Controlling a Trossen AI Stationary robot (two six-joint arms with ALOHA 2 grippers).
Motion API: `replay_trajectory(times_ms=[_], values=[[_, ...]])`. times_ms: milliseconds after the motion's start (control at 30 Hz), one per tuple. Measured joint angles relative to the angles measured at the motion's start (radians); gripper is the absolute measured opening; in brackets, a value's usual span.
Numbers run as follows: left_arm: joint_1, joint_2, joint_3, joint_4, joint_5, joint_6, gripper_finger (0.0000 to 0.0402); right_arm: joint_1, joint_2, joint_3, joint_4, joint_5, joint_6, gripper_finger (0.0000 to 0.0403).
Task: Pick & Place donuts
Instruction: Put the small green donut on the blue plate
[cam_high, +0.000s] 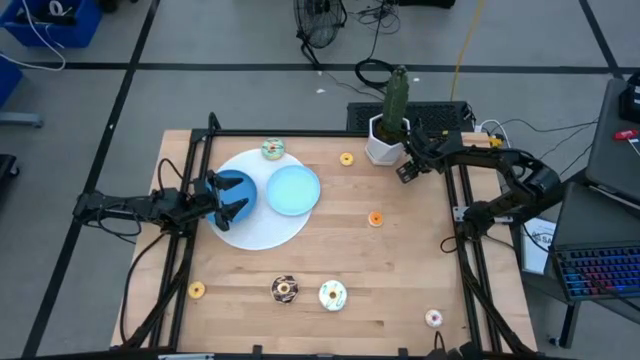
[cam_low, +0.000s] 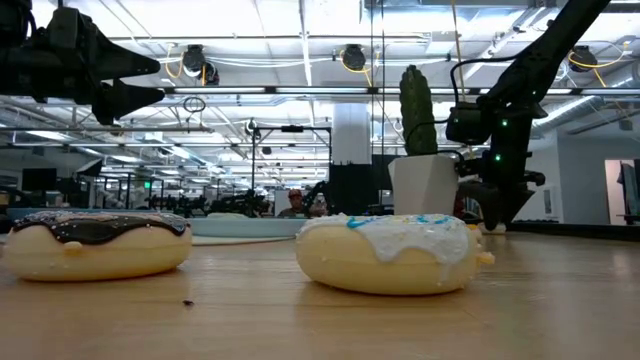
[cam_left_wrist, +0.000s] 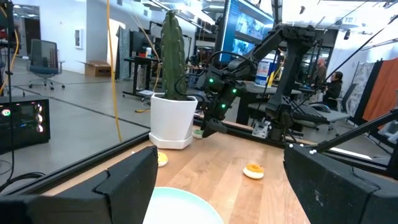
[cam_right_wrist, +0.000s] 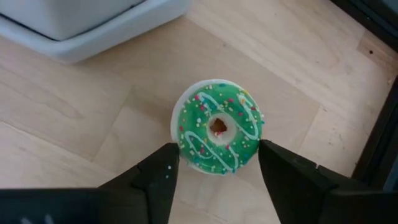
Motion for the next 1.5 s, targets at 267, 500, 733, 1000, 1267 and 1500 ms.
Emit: replay_trajectory(times_ms=[267, 500, 733, 1000, 1267, 1500], values=[[0.0, 0.0, 0.0, 0.0, 0.0, 0.0, 0.0345, 0.0, -0.001, 0.001, -0.024, -0.051, 0.0, 0.0153], [0.0, 0.0, 0.0, 0.0, 0.0, 0.0, 0.0345, 0.029, -0.002, 0.005, -0.107, -0.12, 0.018, 0.0113], [0.0, 0.0, 0.0, 0.0, 0.0, 0.0, 0.0345, 0.099, -0.008, 0.005, -0.192, -0.111, 0.033, 0.0102], [0.0, 0.0, 0.0, 0.0, 0.0, 0.0, 0.0345, 0.206, -0.104, 0.002, -0.213, -0.148, 0.066, 0.0098], [0.0, 0.0, 0.0, 0.0, 0.0, 0.0, 0.0345, 0.38, -0.273, 0.002, -0.197, -0.155, 0.155, 0.0053], [0.0, 0.0, 0.0, 0.0, 0.0, 0.0, 0.0345, 0.605, -0.346, 0.002, -0.005, -0.16, 0.185, 0.0016]])
